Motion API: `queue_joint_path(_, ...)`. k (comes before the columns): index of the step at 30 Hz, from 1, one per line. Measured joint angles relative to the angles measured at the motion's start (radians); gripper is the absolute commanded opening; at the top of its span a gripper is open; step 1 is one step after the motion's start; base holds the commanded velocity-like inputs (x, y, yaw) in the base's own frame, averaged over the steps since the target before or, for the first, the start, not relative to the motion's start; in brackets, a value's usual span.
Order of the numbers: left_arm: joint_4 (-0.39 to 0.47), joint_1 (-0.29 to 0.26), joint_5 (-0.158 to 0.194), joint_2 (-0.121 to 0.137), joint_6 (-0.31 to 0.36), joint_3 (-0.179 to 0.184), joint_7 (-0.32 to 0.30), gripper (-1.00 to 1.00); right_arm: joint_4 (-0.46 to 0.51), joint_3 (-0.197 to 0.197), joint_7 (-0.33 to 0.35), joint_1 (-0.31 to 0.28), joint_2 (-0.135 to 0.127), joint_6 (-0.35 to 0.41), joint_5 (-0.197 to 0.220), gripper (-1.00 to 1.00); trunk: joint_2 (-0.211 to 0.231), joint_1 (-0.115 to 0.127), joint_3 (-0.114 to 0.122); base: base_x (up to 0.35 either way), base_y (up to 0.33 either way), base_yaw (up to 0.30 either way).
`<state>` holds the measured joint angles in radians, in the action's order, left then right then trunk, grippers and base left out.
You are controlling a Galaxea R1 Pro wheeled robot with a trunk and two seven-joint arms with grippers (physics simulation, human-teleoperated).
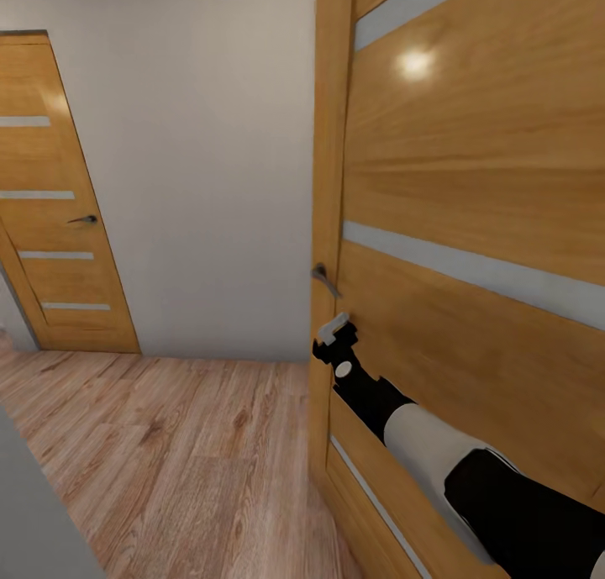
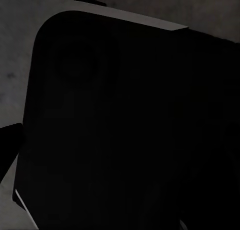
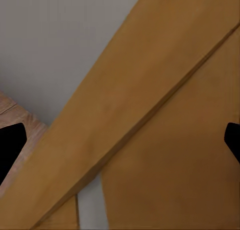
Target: Move the two storage containers from the living room to the garage. In the garage, place one container on the floor and stack the other container on top of it (either order is fine).
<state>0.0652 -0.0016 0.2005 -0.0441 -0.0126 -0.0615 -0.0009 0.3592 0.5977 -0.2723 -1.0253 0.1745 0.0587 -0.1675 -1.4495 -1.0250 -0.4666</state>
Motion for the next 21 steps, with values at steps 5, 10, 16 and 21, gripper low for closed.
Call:
queue_joint_path(5, 0.000, 0.000, 0.000, 0.000, 0.000, 0.000, 0.000, 1.00, -0.040, 0.001, -0.001, 0.000, 0.000, -0.005, -0.003, 1.00, 0.000, 0.000, 0.000, 0.000, 0.000, 0.000)
queue_joint_path(10, 0.000, 0.000, 0.000, 0.000, 0.000, 0.000, 0.000, 1.00, -0.050, -0.001, -0.015, -0.004, 0.000, -0.003, 0.002, 1.00, 0.000, 0.000, 0.000, 0.000, 0.000, 0.000)
queue_joint_path(16, 0.000, 0.000, 0.000, 0.000, 0.000, 0.000, 0.000, 1.00, -0.053, -0.005, -0.038, -0.009, 0.000, -0.001, 0.003, 1.00, 0.000, 0.000, 0.000, 0.000, 0.000, 0.000)
queue_joint_path(21, 0.000, 0.000, 0.000, 0.000, 0.000, 0.000, 0.001, 1.00, -0.056, -0.004, -0.044, -0.010, 0.000, -0.002, -0.001, 1.00, 0.000, 0.000, 0.000, 0.000, -0.004, 0.000)
